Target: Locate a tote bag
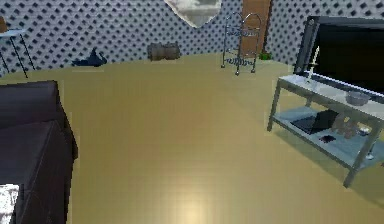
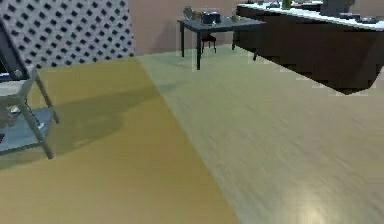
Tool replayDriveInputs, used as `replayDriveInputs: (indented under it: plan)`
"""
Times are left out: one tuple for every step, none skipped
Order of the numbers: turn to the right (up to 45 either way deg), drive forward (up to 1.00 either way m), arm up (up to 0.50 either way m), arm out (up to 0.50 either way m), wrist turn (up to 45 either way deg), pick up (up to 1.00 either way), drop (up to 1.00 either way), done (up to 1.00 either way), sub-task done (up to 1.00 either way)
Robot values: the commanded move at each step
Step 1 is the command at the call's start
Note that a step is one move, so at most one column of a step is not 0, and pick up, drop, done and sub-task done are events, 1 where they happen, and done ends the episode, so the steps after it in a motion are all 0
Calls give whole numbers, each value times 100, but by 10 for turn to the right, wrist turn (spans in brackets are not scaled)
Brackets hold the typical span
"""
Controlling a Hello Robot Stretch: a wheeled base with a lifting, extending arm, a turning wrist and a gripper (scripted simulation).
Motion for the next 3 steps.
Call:
replayDriveInputs:
  plan:
    - [0, 100, 0, 0, 0, 0, 0, 0, 0]
    - [0, 100, 0, 0, 0, 0, 0, 0, 0]
    - [0, 100, 0, 0, 0, 0, 0, 0, 0]
